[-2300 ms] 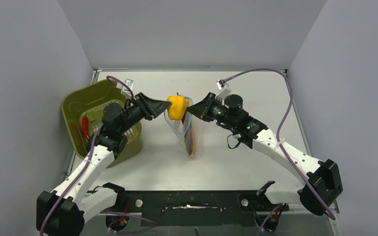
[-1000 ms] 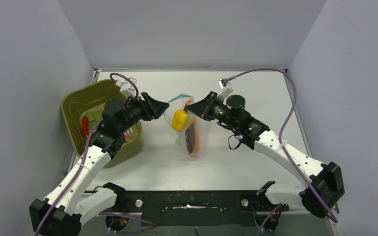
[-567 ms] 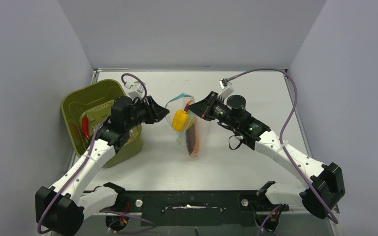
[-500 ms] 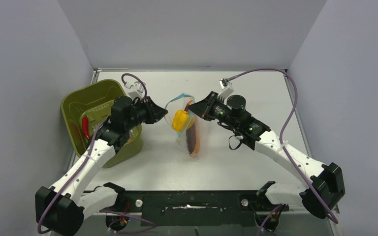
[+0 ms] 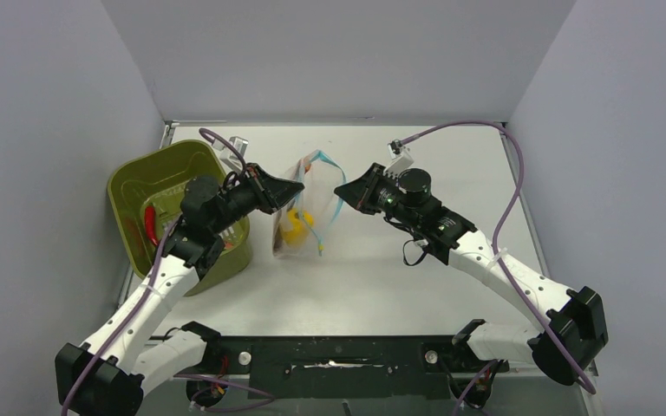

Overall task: Place the food in the zip-top bag and seal the zipper
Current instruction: Place the fake vegetable in the zipper food storage bag, then pick up the fake fruit from the bin.

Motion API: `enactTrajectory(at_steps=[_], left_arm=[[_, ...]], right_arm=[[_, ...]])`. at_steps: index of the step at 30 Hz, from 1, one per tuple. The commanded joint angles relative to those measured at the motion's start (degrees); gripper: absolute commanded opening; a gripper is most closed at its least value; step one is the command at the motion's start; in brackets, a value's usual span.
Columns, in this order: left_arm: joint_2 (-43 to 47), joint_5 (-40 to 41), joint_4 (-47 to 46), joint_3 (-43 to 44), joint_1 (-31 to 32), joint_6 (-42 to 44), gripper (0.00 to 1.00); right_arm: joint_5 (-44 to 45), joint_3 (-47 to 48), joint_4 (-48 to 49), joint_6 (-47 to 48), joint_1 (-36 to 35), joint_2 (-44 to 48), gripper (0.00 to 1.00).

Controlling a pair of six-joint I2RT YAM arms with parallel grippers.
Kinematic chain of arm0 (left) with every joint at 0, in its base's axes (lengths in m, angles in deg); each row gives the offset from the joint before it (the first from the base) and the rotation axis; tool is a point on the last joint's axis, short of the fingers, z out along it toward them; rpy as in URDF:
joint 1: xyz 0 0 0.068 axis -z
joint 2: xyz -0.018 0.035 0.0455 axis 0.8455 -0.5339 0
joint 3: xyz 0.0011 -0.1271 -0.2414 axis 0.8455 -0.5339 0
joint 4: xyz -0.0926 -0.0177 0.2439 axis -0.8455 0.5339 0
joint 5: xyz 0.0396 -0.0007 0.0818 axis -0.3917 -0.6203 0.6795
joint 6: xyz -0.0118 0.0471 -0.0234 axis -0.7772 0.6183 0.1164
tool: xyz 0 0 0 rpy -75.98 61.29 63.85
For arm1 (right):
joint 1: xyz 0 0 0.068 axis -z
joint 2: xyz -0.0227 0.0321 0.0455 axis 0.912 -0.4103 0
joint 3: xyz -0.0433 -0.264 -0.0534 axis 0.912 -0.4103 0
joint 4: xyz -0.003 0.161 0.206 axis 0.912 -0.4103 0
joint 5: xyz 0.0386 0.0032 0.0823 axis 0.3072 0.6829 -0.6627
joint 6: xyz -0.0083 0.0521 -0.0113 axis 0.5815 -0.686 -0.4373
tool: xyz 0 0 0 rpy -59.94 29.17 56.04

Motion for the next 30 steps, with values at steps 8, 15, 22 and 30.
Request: enactTrajectory(at_steps=[8,15,22,30], left_arm=[[-0.6,0.5,1.9,1.3,0.2,3.5,0.00],[-0.5,3.2,5.5,2.1,0.2,5.6,0.13],[-0.7,8.0,11.1,4.7,0.2,9.7,0.46],[-0.5,21.9,21.3,10.5,0.1,15.7,0.68]], right_arm=[[3.7,2.1,0.9,2.5,0.0,4.1,0.00],[3.2,0.5,1.7,2.0,0.0,4.4,0.00],[3.1,-0.4,1.9,2.0,0.2,5.3,0.00],[2.1,-1.0,2.4,2.3,0.5,5.0,0.00]])
